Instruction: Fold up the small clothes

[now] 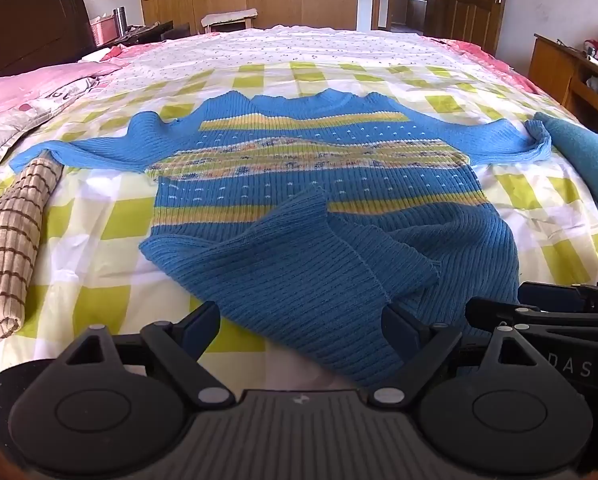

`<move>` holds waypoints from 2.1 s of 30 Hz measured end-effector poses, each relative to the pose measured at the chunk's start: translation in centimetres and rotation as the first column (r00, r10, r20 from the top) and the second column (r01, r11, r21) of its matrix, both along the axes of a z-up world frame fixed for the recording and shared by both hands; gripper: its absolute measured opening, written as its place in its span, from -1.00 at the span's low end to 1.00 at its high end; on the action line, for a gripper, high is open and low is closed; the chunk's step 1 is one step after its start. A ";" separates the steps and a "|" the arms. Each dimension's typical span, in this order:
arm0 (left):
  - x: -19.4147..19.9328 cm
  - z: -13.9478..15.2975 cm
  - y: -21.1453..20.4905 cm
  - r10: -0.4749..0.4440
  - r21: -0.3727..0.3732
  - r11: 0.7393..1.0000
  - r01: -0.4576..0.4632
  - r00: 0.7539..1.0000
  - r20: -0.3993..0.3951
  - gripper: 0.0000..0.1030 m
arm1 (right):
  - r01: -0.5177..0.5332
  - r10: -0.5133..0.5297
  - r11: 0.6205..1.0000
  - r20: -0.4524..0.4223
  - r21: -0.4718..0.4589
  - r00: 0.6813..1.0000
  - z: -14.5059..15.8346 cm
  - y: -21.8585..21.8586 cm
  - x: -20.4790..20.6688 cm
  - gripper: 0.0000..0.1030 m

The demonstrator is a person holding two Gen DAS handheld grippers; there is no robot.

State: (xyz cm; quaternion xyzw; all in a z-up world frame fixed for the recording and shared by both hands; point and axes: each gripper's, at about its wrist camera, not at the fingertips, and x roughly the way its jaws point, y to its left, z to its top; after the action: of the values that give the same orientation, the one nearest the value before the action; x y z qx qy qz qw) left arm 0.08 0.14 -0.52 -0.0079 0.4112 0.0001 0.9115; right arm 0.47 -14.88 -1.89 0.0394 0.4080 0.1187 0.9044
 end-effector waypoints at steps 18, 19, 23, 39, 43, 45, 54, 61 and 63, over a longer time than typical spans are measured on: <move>-0.1 0.4 -0.4 -0.021 0.036 0.999 0.021 1.000 0.011 0.78 | -0.033 0.034 0.998 0.002 -0.051 0.999 0.0 0.4 0.2 0.02; -0.2 0.5 -0.5 -0.026 0.034 0.999 0.025 1.000 0.014 0.78 | -0.035 0.036 0.998 0.004 -0.055 0.999 0.0 0.4 0.2 0.02; -0.2 0.8 -0.5 -0.035 0.023 0.999 0.035 0.999 0.016 0.78 | -0.034 0.035 0.998 0.008 -0.052 0.999 0.1 0.2 0.1 0.02; -0.9 1.5 -1.8 -0.067 0.061 0.996 0.063 0.996 0.060 0.78 | -0.011 0.011 1.000 0.017 -0.029 1.000 0.4 -1.2 -0.8 0.02; -1.0 1.5 -1.3 -0.060 0.041 0.998 0.057 0.996 0.071 0.78 | -0.016 0.018 0.999 0.033 -0.040 0.999 0.7 -0.8 -0.9 0.02; -0.9 1.3 -1.1 -0.058 0.037 0.998 0.055 0.996 0.073 0.78 | -0.015 0.017 0.999 0.039 -0.048 0.999 0.8 -0.7 -0.9 0.02; -0.8 0.6 -0.5 -0.057 0.040 0.998 0.054 0.996 0.062 0.78 | -0.019 0.020 0.997 0.010 -0.073 1.000 0.3 0.3 -0.9 0.02; -0.1 0.0 -0.6 -0.066 0.036 0.997 0.064 0.996 0.052 0.77 | -0.034 0.034 0.996 0.001 -0.079 0.999 0.3 0.6 -1.3 0.02; 0.3 0.0 -0.6 -0.068 0.034 0.997 0.067 0.996 0.051 0.76 | -0.028 0.030 0.996 0.015 -0.084 0.999 0.4 0.6 -0.9 0.02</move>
State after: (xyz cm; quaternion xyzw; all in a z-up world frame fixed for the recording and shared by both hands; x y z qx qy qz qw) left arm 0.33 -0.43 -0.53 0.0205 0.3875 -0.0244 0.9213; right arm -0.42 -14.28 -1.52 -0.0053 0.4057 0.1151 0.9067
